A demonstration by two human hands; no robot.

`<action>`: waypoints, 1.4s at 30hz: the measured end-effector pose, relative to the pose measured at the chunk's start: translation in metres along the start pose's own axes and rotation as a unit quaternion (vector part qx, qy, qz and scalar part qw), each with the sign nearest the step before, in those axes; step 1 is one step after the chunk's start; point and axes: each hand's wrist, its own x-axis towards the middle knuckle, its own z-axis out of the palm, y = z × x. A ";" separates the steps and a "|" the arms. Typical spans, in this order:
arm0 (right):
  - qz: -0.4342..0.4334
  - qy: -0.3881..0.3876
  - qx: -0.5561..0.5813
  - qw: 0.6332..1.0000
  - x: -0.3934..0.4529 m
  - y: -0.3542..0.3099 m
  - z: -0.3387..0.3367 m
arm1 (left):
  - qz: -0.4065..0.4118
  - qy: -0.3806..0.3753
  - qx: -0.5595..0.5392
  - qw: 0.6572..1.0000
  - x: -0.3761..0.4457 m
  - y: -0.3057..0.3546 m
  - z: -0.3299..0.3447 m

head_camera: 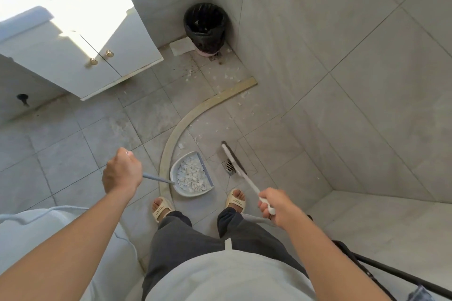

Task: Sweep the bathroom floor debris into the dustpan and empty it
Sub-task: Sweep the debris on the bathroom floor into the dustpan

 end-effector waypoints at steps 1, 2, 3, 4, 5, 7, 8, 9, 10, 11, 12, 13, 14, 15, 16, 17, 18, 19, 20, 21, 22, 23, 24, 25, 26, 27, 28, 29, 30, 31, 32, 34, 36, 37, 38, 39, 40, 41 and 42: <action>0.012 -0.022 0.042 0.999 0.002 -0.001 -0.014 | 0.000 0.001 -0.001 1.000 -0.001 0.001 0.000; 0.020 -0.042 0.084 0.995 0.005 -0.002 -0.029 | 0.000 0.001 -0.001 1.000 -0.002 0.002 0.000; 0.024 -0.057 0.119 0.991 0.007 -0.003 -0.043 | -0.001 0.001 -0.001 1.000 -0.003 0.003 0.001; 0.026 -0.066 0.143 0.987 0.008 -0.002 -0.055 | -0.002 0.000 0.002 1.000 -0.003 0.005 0.001; 0.029 -0.071 0.154 0.985 0.007 0.000 -0.061 | -0.003 0.000 0.004 1.000 -0.004 0.006 0.001; 0.028 -0.063 0.146 0.987 0.003 0.005 -0.056 | -0.007 0.000 0.004 1.000 -0.006 0.009 0.002; 0.019 -0.043 0.128 0.991 0.001 0.007 -0.047 | -0.006 0.000 0.006 1.000 -0.007 0.012 0.002; 0.006 -0.016 0.101 0.995 -0.003 0.009 -0.035 | -0.005 0.000 0.008 1.000 -0.009 0.013 0.003; -0.011 0.015 0.065 0.998 -0.007 0.008 -0.021 | -0.004 0.000 0.008 1.000 -0.010 0.014 0.004; -0.027 0.046 0.032 0.998 -0.013 0.007 -0.009 | -0.002 -0.001 0.007 1.000 -0.012 0.017 0.005; -0.042 0.069 0.005 0.997 -0.017 0.003 0.000 | -0.002 -0.003 0.008 1.000 -0.014 0.019 0.005; -0.050 0.080 -0.001 0.996 -0.020 0.000 0.005 | 0.001 -0.005 0.010 1.000 -0.016 0.021 0.005; -0.051 0.081 0.004 0.995 -0.022 -0.003 0.007 | 0.001 -0.005 0.006 1.000 -0.017 0.024 0.005; -0.045 0.076 0.015 0.996 -0.024 -0.007 0.006 | -0.001 -0.008 0.001 1.000 -0.018 0.026 0.004; -0.034 0.066 0.036 0.997 -0.023 -0.009 0.002 | 0.003 -0.012 -0.002 1.000 -0.019 0.031 0.003; -0.023 0.058 0.061 0.996 -0.022 -0.011 -0.003 | 0.009 -0.015 -0.005 1.000 -0.019 0.035 0.003; -0.015 0.053 0.084 0.995 -0.020 -0.012 -0.009 | 0.019 -0.015 -0.009 1.000 -0.020 0.041 0.003; -0.012 0.052 0.108 0.993 -0.018 -0.013 -0.016 | 0.033 -0.016 -0.011 0.999 -0.021 0.048 0.003; -0.012 0.050 0.126 0.991 -0.016 -0.013 -0.022 | 0.046 -0.018 -0.014 0.999 -0.023 0.055 0.003; -0.015 0.050 0.142 0.988 -0.014 -0.013 -0.028 | 0.064 -0.022 -0.011 0.998 -0.025 0.064 0.003; -0.018 0.054 0.153 0.987 -0.013 -0.013 -0.032 | 0.084 -0.025 -0.007 0.996 -0.028 0.072 0.004; -0.022 0.061 0.157 0.985 -0.013 -0.014 -0.034 | 0.103 -0.026 -0.003 0.994 -0.030 0.079 0.004; -0.024 0.075 0.160 0.984 -0.015 -0.016 -0.036 | 0.125 -0.027 0.000 0.992 -0.033 0.088 0.005; -0.026 0.091 0.162 0.982 -0.016 -0.018 -0.038 | 0.146 -0.030 0.002 0.989 -0.035 0.096 0.006; -0.027 0.104 0.163 0.981 -0.017 -0.020 -0.039 | 0.162 -0.030 0.003 0.986 -0.037 0.102 0.007; -0.026 0.117 0.170 0.978 -0.017 -0.022 -0.040 | 0.178 -0.032 0.003 0.984 -0.037 0.110 0.008; -0.028 0.126 0.179 0.975 -0.018 -0.023 -0.042 | 0.189 -0.034 0.003 0.981 -0.036 0.115 0.009; -0.029 0.131 0.194 0.972 -0.018 -0.024 -0.044 | 0.200 -0.034 0.003 0.979 -0.036 0.121 0.010; -0.028 0.135 0.223 0.965 -0.018 -0.023 -0.047 | 0.212 -0.035 0.006 0.977 -0.035 0.128 0.010; -0.027 0.136 0.259 0.956 -0.018 -0.023 -0.050 | 0.218 -0.037 0.007 0.975 -0.035 0.133 0.010; -0.028 0.136 0.302 0.943 -0.018 -0.025 -0.055 | 0.230 -0.038 0.007 0.972 -0.035 0.141 0.010; -0.033 0.143 0.385 0.911 -0.020 -0.028 -0.065 | 0.239 -0.040 0.002 0.970 -0.033 0.154 0.010; -0.035 0.158 0.463 0.872 -0.020 -0.033 -0.074 | 0.242 -0.043 0.004 0.969 -0.031 0.169 0.011; -0.037 0.167 0.487 0.857 -0.021 -0.035 -0.076 | 0.238 -0.045 0.001 0.970 -0.029 0.176 0.011; -0.035 0.176 0.507 0.843 -0.020 -0.038 -0.080 | 0.243 -0.049 0.002 0.969 -0.028 0.186 0.014; -0.028 0.184 0.520 0.834 -0.018 -0.040 -0.082 | 0.246 -0.054 0.002 0.968 -0.028 0.196 0.015; -0.019 0.190 0.532 0.825 -0.014 -0.042 -0.084 | 0.251 -0.056 0.002 0.966 -0.028 0.206 0.018; -0.010 0.194 0.541 0.818 -0.011 -0.045 -0.085 | 0.256 -0.058 0.002 0.965 -0.028 0.214 0.021; -0.003 0.197 0.546 0.815 -0.006 -0.048 -0.086 | 0.260 -0.060 -0.001 0.964 -0.029 0.222 0.024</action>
